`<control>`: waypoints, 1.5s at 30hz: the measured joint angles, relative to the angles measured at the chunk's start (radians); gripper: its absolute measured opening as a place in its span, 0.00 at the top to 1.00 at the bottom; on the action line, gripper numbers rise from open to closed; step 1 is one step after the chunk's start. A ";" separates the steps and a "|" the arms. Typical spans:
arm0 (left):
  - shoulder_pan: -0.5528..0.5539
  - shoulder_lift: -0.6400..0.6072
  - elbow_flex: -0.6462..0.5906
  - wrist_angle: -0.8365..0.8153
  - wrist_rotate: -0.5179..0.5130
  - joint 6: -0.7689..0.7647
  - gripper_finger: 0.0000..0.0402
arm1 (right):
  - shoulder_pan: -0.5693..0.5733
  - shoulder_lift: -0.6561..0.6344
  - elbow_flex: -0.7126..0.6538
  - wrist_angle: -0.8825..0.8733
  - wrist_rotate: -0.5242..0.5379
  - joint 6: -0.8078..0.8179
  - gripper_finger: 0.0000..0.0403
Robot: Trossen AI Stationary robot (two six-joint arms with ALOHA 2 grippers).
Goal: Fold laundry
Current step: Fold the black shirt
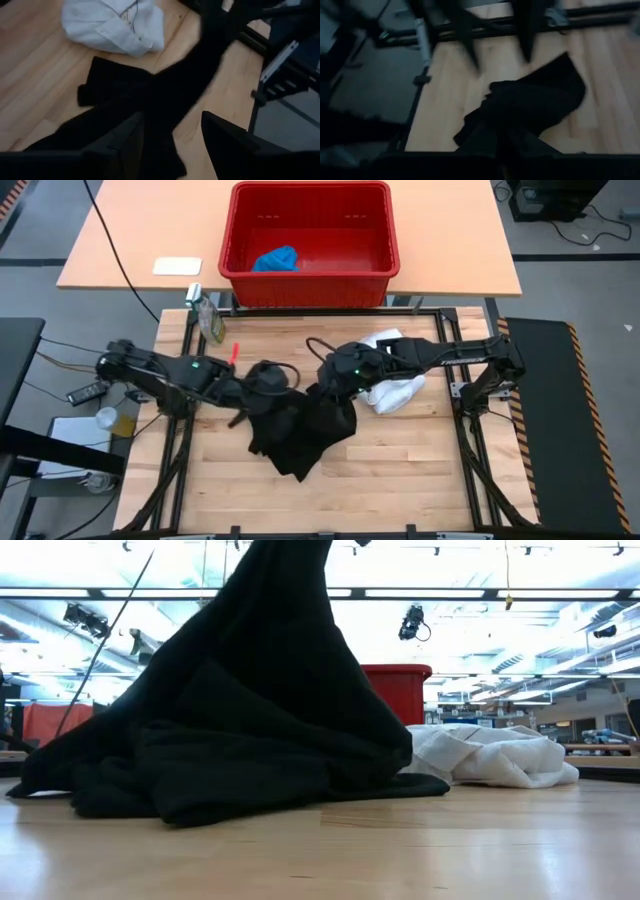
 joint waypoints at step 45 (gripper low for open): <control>-0.264 0.419 -0.028 -0.304 -0.616 -0.439 0.62 | -0.008 0.000 0.000 -0.019 0.198 0.249 0.97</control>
